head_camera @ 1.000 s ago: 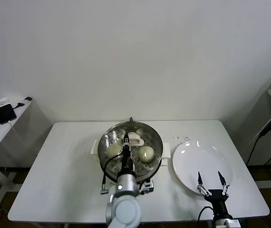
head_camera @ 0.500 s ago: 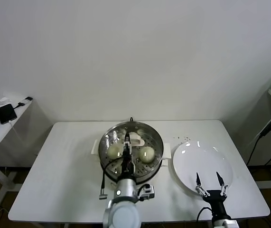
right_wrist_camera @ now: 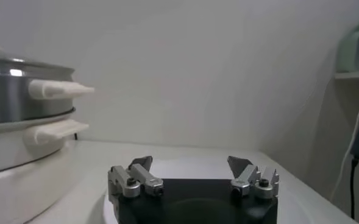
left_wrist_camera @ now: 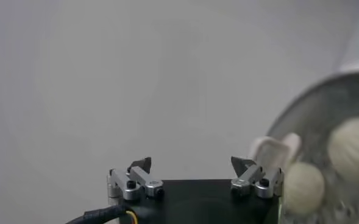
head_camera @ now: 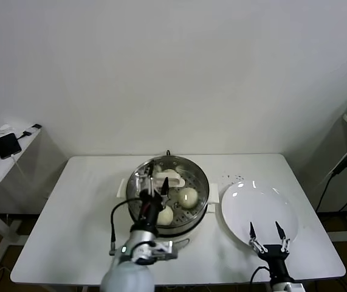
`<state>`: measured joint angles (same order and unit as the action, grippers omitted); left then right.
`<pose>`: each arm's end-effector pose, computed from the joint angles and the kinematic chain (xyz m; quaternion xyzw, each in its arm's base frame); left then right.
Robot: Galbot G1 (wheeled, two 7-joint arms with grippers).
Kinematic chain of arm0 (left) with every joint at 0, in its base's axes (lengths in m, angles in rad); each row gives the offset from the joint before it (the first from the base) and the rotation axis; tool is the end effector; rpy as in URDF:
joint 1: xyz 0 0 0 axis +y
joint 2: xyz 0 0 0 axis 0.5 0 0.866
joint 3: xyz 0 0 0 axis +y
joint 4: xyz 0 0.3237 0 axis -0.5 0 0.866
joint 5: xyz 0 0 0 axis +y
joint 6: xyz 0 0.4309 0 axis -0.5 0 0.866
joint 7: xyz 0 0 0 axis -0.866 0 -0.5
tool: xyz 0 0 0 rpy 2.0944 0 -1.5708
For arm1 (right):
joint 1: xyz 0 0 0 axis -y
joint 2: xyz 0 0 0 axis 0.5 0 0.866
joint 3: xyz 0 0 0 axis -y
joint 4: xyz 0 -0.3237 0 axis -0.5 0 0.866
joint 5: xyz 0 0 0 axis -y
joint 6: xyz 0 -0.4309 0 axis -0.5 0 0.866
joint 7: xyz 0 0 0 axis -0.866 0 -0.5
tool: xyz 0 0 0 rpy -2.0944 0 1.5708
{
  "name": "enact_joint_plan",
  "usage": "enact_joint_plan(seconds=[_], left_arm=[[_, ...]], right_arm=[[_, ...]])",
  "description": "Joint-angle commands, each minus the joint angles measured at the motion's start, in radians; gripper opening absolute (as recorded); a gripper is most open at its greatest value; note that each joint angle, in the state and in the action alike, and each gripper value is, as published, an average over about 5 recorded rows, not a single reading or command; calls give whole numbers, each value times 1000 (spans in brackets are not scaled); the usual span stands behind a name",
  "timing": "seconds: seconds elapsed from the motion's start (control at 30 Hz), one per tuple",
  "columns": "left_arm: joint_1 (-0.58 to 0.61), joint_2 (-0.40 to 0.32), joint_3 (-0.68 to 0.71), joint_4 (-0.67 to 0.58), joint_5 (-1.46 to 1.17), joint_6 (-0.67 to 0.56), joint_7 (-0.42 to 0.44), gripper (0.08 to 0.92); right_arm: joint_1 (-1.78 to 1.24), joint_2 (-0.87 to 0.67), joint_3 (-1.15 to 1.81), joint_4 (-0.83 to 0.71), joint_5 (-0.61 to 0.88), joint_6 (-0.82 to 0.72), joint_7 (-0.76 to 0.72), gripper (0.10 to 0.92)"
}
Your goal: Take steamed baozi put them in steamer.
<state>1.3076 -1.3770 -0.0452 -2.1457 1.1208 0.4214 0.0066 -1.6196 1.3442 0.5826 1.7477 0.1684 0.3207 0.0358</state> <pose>0.2794 -0.1461 -0.1984 0.0411 0.8500 0.5210 0.0659 0.2282 -0.0801 -0.4277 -0.0146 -0.9988 0.0340 0.0327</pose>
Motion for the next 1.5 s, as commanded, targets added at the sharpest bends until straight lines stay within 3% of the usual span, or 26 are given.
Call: enact_joint_plan(seconds=[0.03,0.13,0.27,0.5,0.67,1.5], left_arm=[[142,40,-516,-77,-1081,-432,-206,822],[201,83,-642,-48,-1323,-441,-158,823],[253,139,-679,44,-1492,-456,-105,823],[274,176,-613,288,-1497,-577,-49,823],[276,166,-567,388,-1435,-646,-44,823],[315,140,-526,366,-1367,-701,-47,823]], right_arm=[[-12,-10,8,37,41,51,15,823],[-12,-9,14,39,47,59,14,823],[-8,-12,16,30,64,60,15,823],[-7,-11,13,12,77,53,16,823],[-12,-5,5,8,75,41,17,823],[-18,-2,-6,19,75,14,22,823]])
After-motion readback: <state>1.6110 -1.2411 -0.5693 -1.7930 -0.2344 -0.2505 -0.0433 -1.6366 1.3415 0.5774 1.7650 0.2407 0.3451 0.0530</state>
